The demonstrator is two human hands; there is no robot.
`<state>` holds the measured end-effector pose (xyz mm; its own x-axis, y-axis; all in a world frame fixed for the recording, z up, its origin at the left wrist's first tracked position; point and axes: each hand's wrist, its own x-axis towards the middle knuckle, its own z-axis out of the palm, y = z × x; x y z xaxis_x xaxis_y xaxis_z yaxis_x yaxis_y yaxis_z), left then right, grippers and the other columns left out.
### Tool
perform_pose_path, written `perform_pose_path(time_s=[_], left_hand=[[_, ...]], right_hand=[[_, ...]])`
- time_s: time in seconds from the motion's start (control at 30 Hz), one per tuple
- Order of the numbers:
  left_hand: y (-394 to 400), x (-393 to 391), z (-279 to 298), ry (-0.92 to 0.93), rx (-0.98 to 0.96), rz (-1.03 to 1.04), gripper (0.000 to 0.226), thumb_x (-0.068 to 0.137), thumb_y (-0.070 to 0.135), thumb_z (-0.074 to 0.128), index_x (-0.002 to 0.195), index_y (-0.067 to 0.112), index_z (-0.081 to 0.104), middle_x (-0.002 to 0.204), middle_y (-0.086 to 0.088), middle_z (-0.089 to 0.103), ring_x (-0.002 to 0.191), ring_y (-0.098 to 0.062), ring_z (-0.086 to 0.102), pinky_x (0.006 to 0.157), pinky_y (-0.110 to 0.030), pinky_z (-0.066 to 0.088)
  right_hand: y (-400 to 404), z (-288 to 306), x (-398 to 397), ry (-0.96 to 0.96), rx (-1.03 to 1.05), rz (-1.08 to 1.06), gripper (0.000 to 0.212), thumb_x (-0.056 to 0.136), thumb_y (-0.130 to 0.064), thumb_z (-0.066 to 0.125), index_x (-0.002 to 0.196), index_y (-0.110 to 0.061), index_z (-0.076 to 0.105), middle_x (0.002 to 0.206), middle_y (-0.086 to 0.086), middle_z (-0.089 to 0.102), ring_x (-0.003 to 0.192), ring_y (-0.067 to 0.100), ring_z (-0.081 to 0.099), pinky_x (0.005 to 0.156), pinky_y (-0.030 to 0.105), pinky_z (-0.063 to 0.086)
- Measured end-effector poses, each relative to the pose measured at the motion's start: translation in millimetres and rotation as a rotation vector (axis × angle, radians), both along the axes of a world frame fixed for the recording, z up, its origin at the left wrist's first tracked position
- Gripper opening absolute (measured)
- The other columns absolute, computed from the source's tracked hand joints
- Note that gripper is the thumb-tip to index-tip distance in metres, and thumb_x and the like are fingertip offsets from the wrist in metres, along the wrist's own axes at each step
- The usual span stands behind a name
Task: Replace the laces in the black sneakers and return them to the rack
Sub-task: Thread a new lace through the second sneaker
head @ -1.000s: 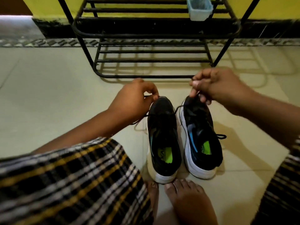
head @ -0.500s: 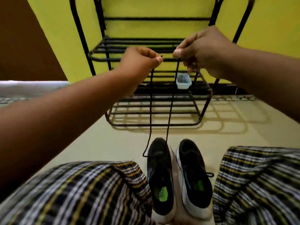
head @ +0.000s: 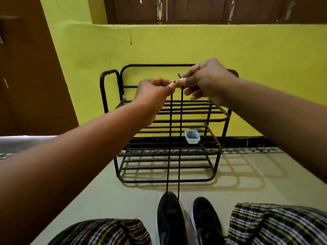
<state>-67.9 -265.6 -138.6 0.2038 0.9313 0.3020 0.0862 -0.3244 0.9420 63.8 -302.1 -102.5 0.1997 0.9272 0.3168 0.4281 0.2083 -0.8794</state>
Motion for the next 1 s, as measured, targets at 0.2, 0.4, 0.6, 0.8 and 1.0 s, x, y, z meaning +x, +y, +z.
perform_pose_path(time_s=[0.2, 0.4, 0.6, 0.8, 1.0], left_hand=[[-8, 10, 3, -0.093, -0.109, -0.018, 0.018, 0.091, 0.018, 0.059, 0.107, 0.012, 0.064, 0.088, 0.003, 0.063, 0.068, -0.005, 0.05, 0.052, -0.017, 0.041], [-12, 18, -13, -0.259, -0.196, -0.081, 0.009, 0.087, 0.02, 0.064, 0.096, 0.019, 0.063, 0.097, 0.003, 0.066, 0.094, -0.01, 0.056, 0.065, -0.024, 0.04], [-13, 12, -23, -0.283, -0.152, -0.126, 0.015, 0.083, 0.019, 0.069, 0.092, 0.021, 0.056, 0.087, 0.007, 0.064, 0.083, -0.005, 0.056, 0.064, -0.024, 0.038], [-15, 3, -26, -0.238, 0.041, -0.206, 0.02, 0.083, 0.004, 0.065, 0.08, 0.015, 0.048, 0.074, 0.002, 0.056, 0.054, 0.008, 0.057, 0.049, -0.005, 0.041], [-17, 4, -24, -0.265, 0.072, -0.228, 0.024, 0.084, 0.003, 0.064, 0.076, 0.015, 0.045, 0.073, 0.0, 0.058, 0.057, 0.007, 0.06, 0.049, -0.005, 0.041]], right_hand=[[-6, -12, 4, 0.22, 0.066, -0.016, 0.013, 0.082, 0.001, 0.066, 0.094, 0.005, 0.062, 0.077, 0.013, 0.065, 0.06, 0.017, 0.061, 0.05, 0.021, 0.054], [-7, -30, 8, 0.37, 0.081, 0.007, 0.023, 0.076, -0.002, 0.072, 0.095, 0.006, 0.063, 0.075, 0.011, 0.068, 0.063, 0.018, 0.065, 0.058, 0.026, 0.057], [-11, -37, 14, 0.363, 0.066, 0.099, 0.006, 0.08, -0.002, 0.067, 0.086, 0.0, 0.065, 0.072, 0.007, 0.065, 0.061, 0.014, 0.06, 0.056, 0.023, 0.053], [-13, -44, 18, 0.386, -0.053, 0.148, 0.005, 0.081, -0.01, 0.068, 0.08, -0.014, 0.065, 0.068, -0.004, 0.064, 0.066, 0.012, 0.056, 0.053, 0.025, 0.048], [-13, -46, 15, 0.494, -0.045, 0.229, 0.012, 0.083, -0.008, 0.064, 0.075, -0.016, 0.064, 0.067, -0.003, 0.064, 0.063, 0.013, 0.054, 0.052, 0.024, 0.045]])
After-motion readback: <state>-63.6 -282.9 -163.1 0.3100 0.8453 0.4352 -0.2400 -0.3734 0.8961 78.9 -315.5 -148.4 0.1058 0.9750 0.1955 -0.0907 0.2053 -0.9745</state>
